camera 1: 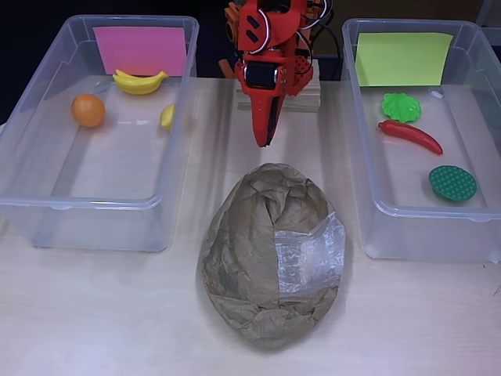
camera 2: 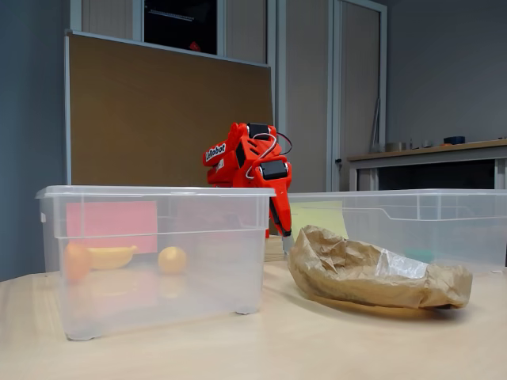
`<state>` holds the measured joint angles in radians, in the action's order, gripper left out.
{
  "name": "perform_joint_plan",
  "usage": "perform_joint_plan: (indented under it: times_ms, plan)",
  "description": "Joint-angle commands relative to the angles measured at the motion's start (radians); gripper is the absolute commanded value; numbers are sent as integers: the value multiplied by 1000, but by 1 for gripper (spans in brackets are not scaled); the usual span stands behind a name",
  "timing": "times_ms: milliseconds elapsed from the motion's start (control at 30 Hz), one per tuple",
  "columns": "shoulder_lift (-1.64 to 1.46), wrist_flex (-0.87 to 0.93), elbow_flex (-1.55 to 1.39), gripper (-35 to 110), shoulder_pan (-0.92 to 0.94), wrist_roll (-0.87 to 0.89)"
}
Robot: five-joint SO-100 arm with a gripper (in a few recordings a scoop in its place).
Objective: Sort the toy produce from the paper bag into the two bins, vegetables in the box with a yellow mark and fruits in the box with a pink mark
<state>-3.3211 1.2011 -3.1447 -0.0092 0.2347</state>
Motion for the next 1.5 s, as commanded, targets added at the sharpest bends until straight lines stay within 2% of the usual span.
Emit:
perform_joint_plan:
  times_ms: [0, 1467]
  plan:
    - [-5, 12, 3, 0, -18, 5]
    - [-5, 12, 3, 0, -18, 5]
